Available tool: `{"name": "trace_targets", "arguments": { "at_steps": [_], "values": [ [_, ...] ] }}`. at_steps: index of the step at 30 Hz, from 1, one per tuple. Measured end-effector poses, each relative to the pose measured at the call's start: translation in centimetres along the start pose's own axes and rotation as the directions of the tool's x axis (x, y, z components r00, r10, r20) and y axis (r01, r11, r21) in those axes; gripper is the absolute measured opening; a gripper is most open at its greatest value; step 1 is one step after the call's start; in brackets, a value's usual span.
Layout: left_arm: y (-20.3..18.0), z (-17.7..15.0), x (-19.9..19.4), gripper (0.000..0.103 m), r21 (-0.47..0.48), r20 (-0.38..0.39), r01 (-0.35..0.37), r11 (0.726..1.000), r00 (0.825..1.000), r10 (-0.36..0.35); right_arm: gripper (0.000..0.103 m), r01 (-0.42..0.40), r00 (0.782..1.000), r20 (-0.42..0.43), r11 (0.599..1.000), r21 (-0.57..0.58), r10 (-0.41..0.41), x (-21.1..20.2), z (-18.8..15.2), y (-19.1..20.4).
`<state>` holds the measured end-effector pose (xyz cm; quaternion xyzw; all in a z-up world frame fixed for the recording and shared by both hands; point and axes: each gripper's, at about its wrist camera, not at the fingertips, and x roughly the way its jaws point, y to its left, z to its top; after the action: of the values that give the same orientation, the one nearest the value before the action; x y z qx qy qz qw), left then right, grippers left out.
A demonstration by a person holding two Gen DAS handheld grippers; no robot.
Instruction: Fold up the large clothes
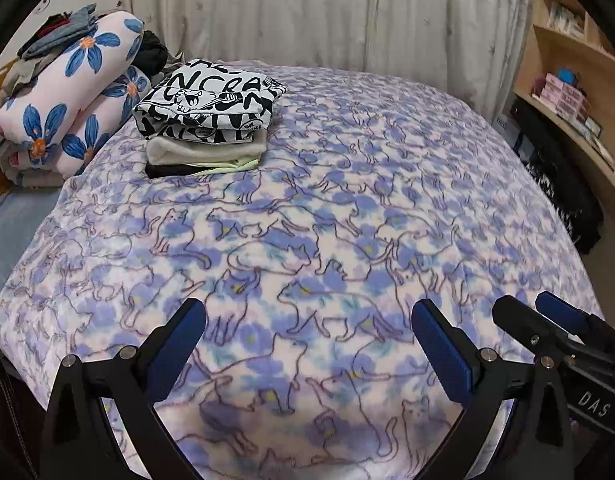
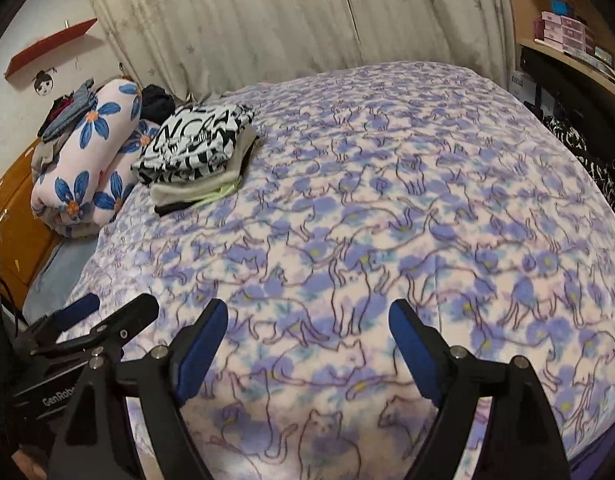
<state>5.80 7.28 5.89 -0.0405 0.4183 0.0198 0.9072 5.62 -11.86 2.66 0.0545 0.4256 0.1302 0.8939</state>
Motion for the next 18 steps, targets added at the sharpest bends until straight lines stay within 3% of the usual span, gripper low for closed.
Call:
{"name": "trace_targets", "arguments": {
  "at_steps": [18],
  "values": [
    [-0.5,-1.2,-0.6,0.102,0.02,-0.031,-0.018,1.0,0.999,0.019,0.083,0.006,1.0,-0.012,1.0,-0.002,-0.006,-0.6,-1.9,-0.9]
  ]
}}
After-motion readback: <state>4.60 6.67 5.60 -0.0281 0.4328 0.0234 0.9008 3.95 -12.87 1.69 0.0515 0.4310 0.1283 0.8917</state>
